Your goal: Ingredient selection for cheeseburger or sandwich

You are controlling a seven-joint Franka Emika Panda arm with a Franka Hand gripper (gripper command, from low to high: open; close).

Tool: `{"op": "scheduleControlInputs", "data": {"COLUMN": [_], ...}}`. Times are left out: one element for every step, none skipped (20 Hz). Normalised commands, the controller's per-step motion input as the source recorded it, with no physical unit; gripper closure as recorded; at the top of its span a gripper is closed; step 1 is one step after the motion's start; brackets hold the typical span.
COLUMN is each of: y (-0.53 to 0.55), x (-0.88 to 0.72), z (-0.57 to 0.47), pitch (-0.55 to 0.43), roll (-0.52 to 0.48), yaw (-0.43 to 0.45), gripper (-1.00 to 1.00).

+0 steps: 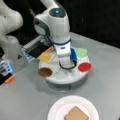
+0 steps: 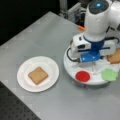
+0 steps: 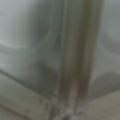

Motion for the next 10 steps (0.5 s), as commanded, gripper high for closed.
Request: {"op": "scheduleControlInputs", "data": {"y": [0.29,0.29,0.29,0.29,0.29,0.29,0.30,0.30,0.30,0.29], "x": [0.32,0.32,0.32,0.33,0.34,0.34,0.36,0.36,0.37,0.38], "z": [-0.09,-0.08,-0.08,-0.08,-0.08,-0.07,-0.07,-0.07,-0.07,-0.07], "pitch": [0.121,0.120,0.117,0.119,0.119,0.136,0.144,0.147,0.154,0.160], "roll": [0.128,0.125,0.101,0.077,0.070,0.039,0.034,0.033,0.038,0.045], "yaw": [0.148,0.152,0.205,0.241,0.249,0.297,0.318,0.317,0.333,0.344], "gripper": [-1.00,-1.00,-1.00,-1.00,-1.00,-1.00,-1.00,-1.00,-1.00,-1.00]}}
